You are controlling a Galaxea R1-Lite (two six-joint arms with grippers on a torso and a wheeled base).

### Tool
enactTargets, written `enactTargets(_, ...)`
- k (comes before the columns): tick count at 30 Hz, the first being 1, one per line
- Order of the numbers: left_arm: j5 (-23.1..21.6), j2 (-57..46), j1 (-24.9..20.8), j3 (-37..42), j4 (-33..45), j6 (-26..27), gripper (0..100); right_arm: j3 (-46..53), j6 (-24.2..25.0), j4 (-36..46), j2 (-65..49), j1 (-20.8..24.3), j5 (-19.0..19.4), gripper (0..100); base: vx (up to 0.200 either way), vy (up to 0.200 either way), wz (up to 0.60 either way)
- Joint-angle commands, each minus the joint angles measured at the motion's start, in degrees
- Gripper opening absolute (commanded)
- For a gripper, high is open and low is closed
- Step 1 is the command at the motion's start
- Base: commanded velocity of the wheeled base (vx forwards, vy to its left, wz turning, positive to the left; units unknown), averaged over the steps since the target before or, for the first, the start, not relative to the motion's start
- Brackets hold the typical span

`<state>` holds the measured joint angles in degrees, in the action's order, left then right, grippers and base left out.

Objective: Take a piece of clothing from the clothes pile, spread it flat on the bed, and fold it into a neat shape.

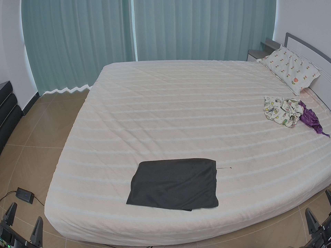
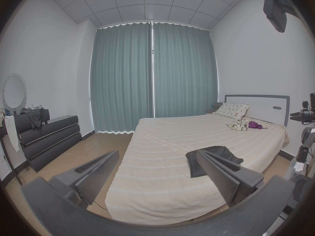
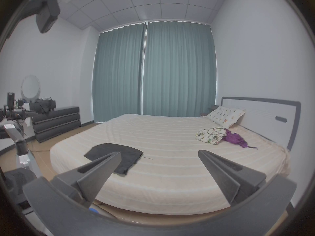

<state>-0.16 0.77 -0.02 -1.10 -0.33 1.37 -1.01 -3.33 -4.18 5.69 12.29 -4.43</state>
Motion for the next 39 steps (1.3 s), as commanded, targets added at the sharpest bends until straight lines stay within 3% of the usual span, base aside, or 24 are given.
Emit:
enactTargets(1,-0.5,-0.8,0.0,1.1,0.6,-0.3,100,0.9,-3.0,0.6,0.3,-0.5,-5.9,100,0.000,0.000,0.00)
enactTargets(4,-0.5,-0.8,0.0,1.1,0.6,-0.6,100,-0.2,-2.0,4.4,2.7,-1.3,-12.5,100,0.000,0.000,0.00)
enactTargets(14,-0.4,-0.8,0.0,1.1,0.6,-0.7,100,-0.2,-0.7,4.1,0.1,-2.7,-14.0,100,0.000,0.000,0.00)
enactTargets(16,-0.4,-0.8,0.0,1.1,0.6,-0.7,100,0.1,-0.6,2.4,0.1,-2.7,-12.2,100,0.000,0.000,0.00)
enactTargets(20,-0.4,-0.8,0.0,1.1,0.6,-0.8,100,1.0,0.1,0.1,0.1,-2.7,0.6,100,0.000,0.000,0.00)
enactTargets(21,-0.4,-0.8,0.0,1.1,0.6,-0.8,100,1.0,1.0,1.0,0.2,-2.8,1.9,100,0.000,0.000,0.00)
enactTargets(24,-0.4,-0.8,0.0,1.1,0.6,-0.8,100,0.8,4.0,3.0,0.1,-5.6,2.3,100,0.000,0.000,0.00)
enactTargets(25,-0.4,-0.8,0.0,1.1,0.6,-0.8,100,0.8,4.0,3.0,0.1,-5.6,2.3,100,0.000,0.000,0.00)
enactTargets(26,-0.4,-0.8,0.0,1.1,0.6,-0.8,100,0.5,2.8,5.1,-0.1,-9.4,2.8,100,0.000,0.000,0.00)
enactTargets(28,-0.4,-0.8,0.0,1.1,0.6,-0.8,100,0.1,1.5,6.6,-0.9,-11.9,3.8,100,0.000,0.000,0.00)
enactTargets(39,-0.4,-0.8,0.0,1.1,0.6,-0.8,100,1.0,2.0,4.2,-5.6,-12.4,4.1,100,0.000,0.000,0.00)
